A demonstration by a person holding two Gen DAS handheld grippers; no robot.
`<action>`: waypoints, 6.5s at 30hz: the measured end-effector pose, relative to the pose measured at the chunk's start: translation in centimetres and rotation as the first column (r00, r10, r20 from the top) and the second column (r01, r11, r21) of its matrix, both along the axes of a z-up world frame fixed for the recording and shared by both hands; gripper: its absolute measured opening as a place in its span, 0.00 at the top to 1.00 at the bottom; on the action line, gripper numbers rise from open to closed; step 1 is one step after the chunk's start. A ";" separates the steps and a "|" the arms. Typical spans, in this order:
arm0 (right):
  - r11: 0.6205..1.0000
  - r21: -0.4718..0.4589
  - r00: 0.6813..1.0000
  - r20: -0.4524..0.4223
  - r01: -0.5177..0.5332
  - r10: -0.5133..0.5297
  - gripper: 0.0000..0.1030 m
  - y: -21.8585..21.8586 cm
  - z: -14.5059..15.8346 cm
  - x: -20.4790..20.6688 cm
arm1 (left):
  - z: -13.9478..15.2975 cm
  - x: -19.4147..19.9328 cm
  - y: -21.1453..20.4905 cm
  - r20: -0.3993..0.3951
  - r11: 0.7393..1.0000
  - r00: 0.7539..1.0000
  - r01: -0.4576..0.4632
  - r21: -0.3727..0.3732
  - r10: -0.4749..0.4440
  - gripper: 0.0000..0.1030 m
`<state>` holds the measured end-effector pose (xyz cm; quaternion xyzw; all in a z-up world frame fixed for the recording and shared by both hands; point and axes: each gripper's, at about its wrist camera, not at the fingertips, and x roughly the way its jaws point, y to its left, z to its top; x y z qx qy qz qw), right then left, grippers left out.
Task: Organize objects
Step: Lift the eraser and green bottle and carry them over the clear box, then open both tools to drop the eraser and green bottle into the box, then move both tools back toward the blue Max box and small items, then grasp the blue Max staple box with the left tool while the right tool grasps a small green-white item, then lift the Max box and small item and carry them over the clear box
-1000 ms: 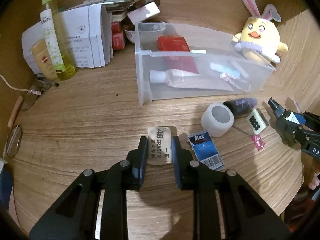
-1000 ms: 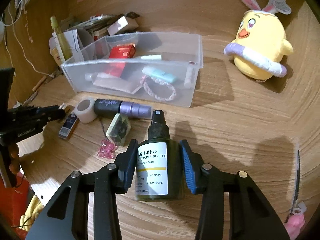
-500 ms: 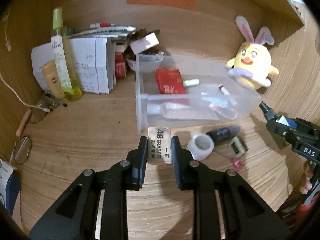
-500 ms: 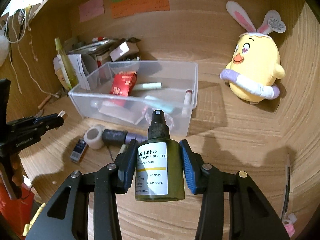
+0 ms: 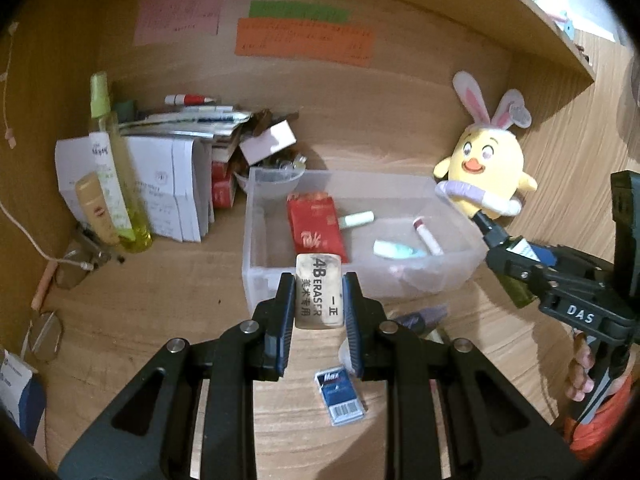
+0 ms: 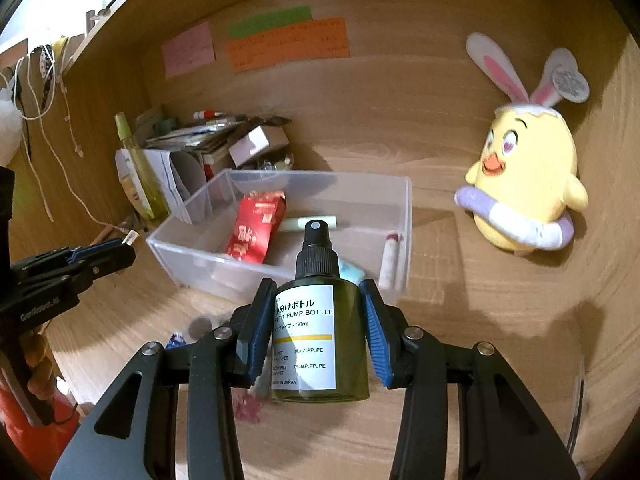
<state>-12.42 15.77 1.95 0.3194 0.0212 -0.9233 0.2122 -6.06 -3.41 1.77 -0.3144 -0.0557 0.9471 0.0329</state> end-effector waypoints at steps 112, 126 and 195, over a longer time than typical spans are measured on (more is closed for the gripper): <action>0.991 0.127 0.999 -0.010 -0.051 0.053 0.29 -1.9 -0.7 1.3 | -2.9 -1.1 0.0 0.127 0.999 0.992 0.018 -0.044 -0.012 0.14; 0.985 0.147 0.990 0.127 -0.084 0.066 0.29 -2.4 -5.6 1.3 | -7.5 -0.5 1.1 0.250 0.997 0.966 0.068 -0.032 -0.058 0.14; 0.999 0.004 0.998 -0.054 -0.037 0.037 0.85 -0.2 1.7 0.2 | 0.6 -1.1 2.0 -0.016 0.999 0.999 0.044 0.021 -0.044 0.74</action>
